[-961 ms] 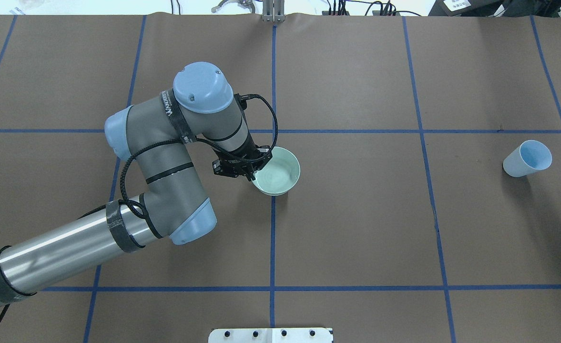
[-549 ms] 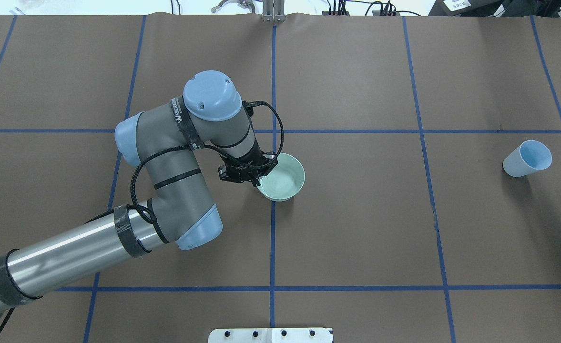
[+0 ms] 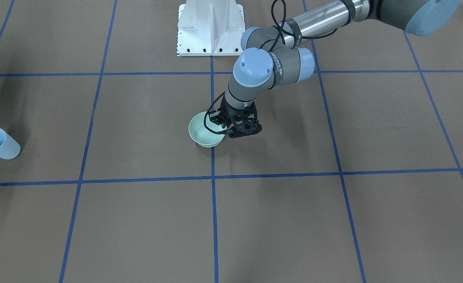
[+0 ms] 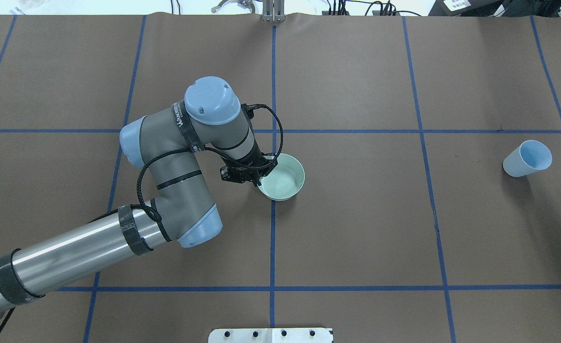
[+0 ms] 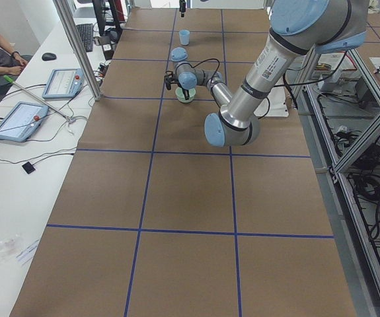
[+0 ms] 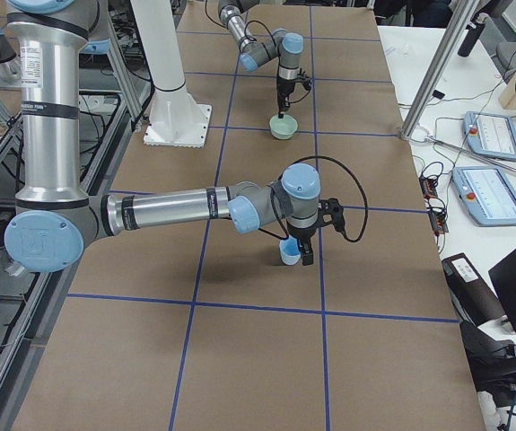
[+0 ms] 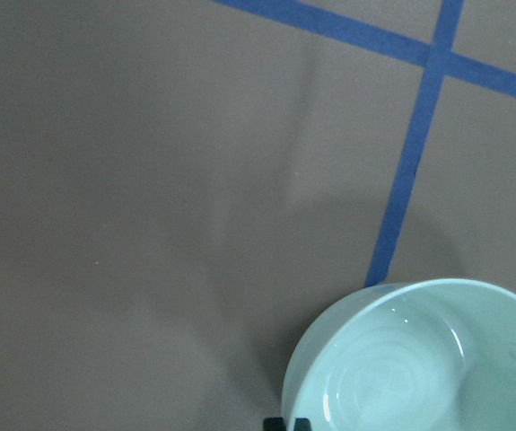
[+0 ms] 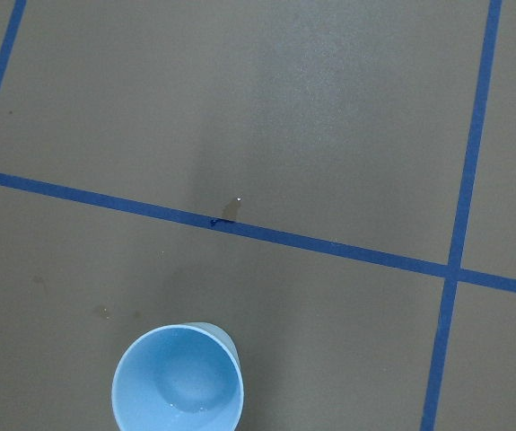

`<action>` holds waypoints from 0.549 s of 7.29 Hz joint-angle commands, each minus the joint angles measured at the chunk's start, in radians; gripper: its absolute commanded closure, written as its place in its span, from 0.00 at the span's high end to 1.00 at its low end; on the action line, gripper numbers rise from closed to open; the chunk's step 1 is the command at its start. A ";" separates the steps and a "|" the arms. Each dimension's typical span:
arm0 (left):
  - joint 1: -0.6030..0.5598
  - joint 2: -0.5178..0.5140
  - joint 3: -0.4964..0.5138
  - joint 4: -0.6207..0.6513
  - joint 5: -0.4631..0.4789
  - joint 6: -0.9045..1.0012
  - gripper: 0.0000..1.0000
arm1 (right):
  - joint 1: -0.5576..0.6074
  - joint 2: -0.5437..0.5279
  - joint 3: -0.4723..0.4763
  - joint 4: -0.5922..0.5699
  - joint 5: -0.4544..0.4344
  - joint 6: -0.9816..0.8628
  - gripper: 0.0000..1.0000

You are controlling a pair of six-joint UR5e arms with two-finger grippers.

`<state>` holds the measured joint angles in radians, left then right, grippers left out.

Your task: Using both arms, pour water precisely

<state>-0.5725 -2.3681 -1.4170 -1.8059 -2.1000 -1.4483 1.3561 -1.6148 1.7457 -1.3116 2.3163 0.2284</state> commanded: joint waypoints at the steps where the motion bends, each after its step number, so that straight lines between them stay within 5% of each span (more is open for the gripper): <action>1: -0.006 0.004 -0.013 0.000 0.000 0.002 0.39 | 0.000 0.001 -0.002 -0.001 0.000 0.000 0.99; 2: -0.007 0.004 -0.017 0.002 0.000 0.002 0.41 | 0.000 0.000 -0.002 0.000 0.000 0.000 0.99; 3: -0.026 0.006 -0.057 0.008 -0.006 0.000 0.71 | 0.000 -0.004 -0.002 0.000 0.000 0.000 1.00; 4: -0.038 0.029 -0.106 0.011 -0.009 -0.001 0.76 | -0.002 -0.010 0.009 0.000 0.002 0.000 1.00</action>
<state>-0.5948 -2.3572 -1.4719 -1.7994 -2.1048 -1.4479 1.3555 -1.6185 1.7466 -1.3117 2.3167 0.2286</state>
